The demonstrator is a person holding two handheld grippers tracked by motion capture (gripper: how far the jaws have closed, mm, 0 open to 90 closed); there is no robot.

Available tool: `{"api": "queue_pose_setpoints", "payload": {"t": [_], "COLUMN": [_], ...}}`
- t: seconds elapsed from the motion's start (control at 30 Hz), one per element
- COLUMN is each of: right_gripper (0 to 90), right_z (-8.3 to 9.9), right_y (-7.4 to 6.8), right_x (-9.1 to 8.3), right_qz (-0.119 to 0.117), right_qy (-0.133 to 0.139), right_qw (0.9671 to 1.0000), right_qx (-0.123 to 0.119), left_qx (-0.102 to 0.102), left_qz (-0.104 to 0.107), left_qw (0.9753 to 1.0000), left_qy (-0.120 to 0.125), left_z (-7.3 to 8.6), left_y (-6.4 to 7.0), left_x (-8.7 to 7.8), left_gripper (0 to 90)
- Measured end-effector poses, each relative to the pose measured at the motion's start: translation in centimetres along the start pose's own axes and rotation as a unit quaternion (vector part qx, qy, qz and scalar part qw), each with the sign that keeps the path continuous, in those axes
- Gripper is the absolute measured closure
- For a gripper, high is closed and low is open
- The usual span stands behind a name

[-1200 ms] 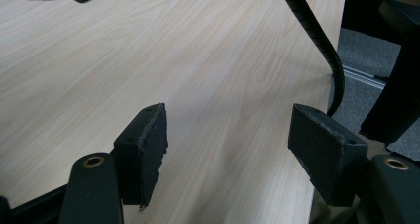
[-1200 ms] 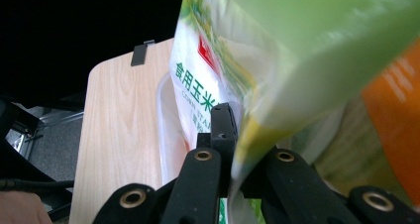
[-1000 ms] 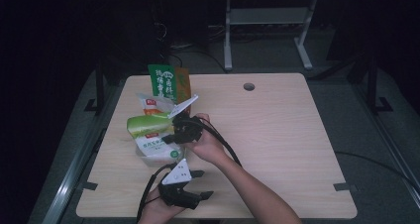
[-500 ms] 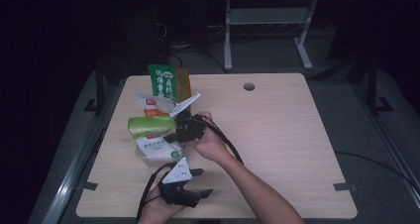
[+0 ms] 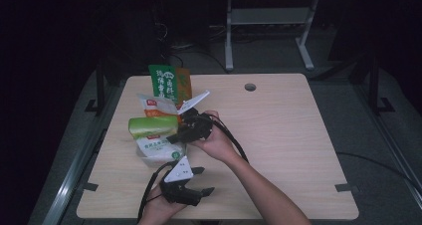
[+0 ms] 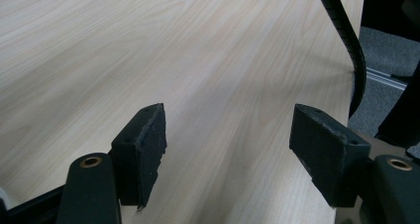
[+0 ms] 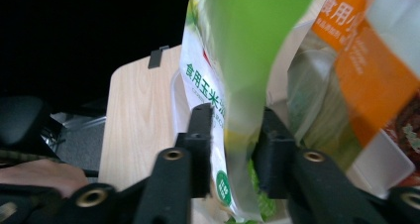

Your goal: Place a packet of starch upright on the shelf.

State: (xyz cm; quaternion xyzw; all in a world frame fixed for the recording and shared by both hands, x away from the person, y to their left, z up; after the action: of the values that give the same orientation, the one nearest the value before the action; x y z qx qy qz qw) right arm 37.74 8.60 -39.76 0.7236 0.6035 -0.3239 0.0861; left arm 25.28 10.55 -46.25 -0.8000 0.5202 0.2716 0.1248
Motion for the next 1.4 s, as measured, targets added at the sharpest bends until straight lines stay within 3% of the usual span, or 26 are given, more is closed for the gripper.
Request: {"api": "queue_pose_setpoints", "payload": {"t": [0.2, 0.73, 0.83, 1.13, 1.4], "right_gripper": [60.7, 48.2, 47.2, 44.0, 43.1], "right_z": [0.0, 1.8, 2.3, 4.2, 5.2], "right_y": [-0.1, 2.0, 2.6, 4.4, 5.0], "right_x": [-1.7, -6.6, -7.3, -9.7, -11.1], "right_qz": [0.001, 0.049, 0.058, 0.075, 0.088], "right_qy": [0.008, 0.012, 0.012, 0.011, 0.013], "right_qw": [0.9999, 0.9984, 0.9979, 0.9956, 0.9934], "right_qx": [0.006, 0.028, 0.027, 0.055, 0.072], "left_qx": [0.003, -0.004, -0.001, -0.004, -0.005], "left_qz": [-0.006, -0.01, -0.014, -0.016, -0.019], "left_qw": [1.0, 0.9999, 0.9999, 0.9999, 0.9998], "left_qy": [-0.005, 0.008, 0.005, 0.004, 0.004], "left_z": [-0.1, -0.5, -0.4, -0.3, -0.3], "left_y": [-0.4, -1.0, -1.1, -1.1, -1.3], "left_x": [0.0, -0.1, -0.1, 0.0, -0.2], "left_gripper": [29.9, 27.4, 27.1, 26.8, 26.8]}}
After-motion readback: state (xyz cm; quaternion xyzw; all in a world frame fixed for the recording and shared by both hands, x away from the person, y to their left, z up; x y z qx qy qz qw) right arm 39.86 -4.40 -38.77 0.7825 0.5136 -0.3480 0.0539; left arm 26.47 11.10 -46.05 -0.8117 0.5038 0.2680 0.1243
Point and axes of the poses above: each handheld gripper's, and its own axes: x roughly forward along the jaws, z roughly out of its underside, y roughly to its right, the point moved 6 cm from there along x, roughly forward along the jaws, and after that the axes turned 1 degree about z, right-handed, at the moved point
